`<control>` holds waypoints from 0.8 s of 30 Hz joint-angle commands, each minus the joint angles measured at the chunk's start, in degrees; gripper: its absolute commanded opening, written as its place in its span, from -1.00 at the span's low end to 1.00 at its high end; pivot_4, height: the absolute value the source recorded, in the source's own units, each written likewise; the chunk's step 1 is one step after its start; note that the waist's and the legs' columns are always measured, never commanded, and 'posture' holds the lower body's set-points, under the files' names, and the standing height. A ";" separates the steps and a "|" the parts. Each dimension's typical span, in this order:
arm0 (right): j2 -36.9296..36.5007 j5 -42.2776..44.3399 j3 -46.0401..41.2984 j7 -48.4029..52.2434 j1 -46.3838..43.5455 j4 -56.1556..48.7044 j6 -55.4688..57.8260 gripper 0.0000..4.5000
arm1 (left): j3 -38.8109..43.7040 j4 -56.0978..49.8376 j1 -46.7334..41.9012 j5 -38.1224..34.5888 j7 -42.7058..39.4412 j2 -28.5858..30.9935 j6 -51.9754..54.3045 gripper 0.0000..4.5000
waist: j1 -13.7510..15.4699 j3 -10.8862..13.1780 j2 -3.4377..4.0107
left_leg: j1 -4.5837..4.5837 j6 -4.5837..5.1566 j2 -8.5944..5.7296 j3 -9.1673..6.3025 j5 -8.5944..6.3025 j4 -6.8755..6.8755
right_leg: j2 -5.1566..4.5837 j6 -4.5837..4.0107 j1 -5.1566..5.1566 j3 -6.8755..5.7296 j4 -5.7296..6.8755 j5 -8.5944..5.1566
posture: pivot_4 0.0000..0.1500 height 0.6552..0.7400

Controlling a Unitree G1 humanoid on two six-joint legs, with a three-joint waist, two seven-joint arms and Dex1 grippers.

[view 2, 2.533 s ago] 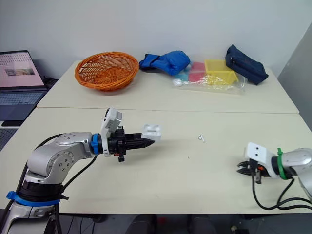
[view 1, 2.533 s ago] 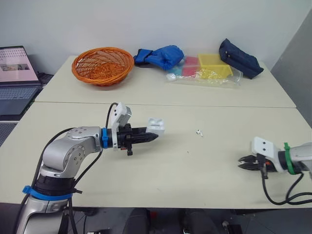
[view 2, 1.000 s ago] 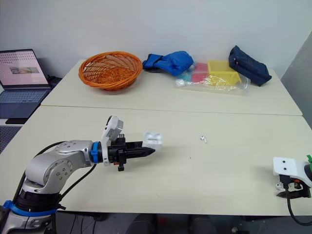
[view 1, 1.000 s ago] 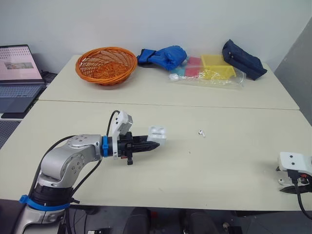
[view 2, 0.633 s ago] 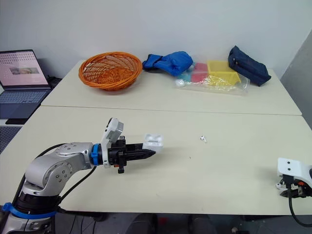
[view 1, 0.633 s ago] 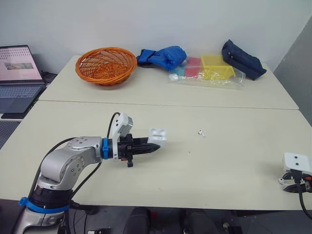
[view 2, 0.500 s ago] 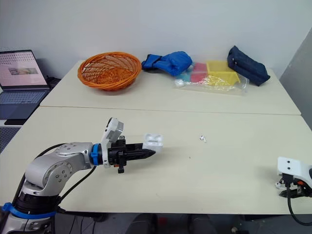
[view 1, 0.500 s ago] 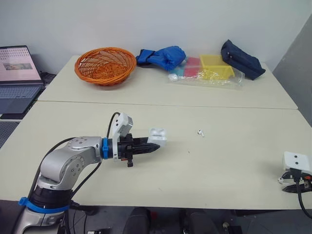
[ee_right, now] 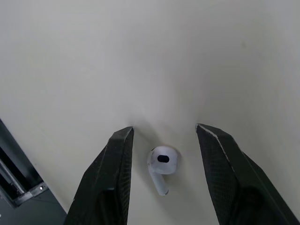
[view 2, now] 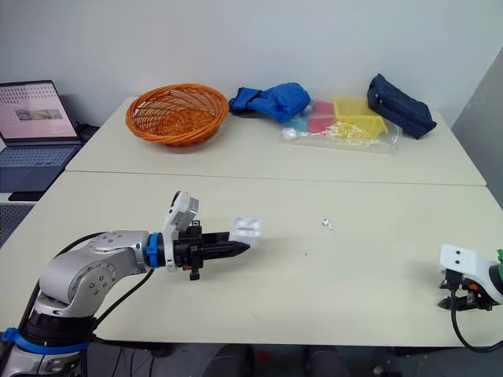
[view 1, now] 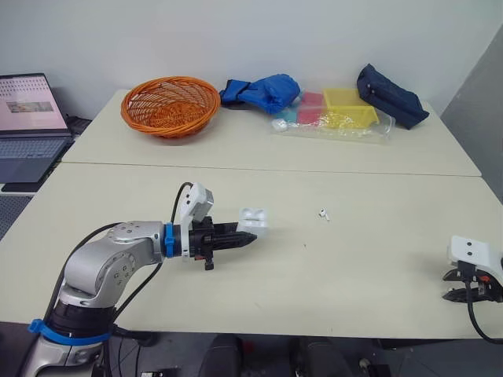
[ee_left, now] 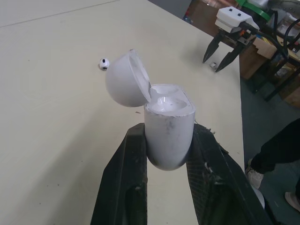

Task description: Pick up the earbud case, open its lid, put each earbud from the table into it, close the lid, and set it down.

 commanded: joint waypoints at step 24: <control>-1.17 -1.60 0.49 -0.13 -0.16 3.31 -1.97 -0.99 | 1.23 -2.39 -0.39 -1.35 -0.04 0.94 -0.40 -0.67 | 0.00 0.00 0.00 | 0.01 0.00 0.00 0.01 0.00 0.01 | 0.00 -0.14 0.01 0.01 0.01 -0.08 | 1.00 1.00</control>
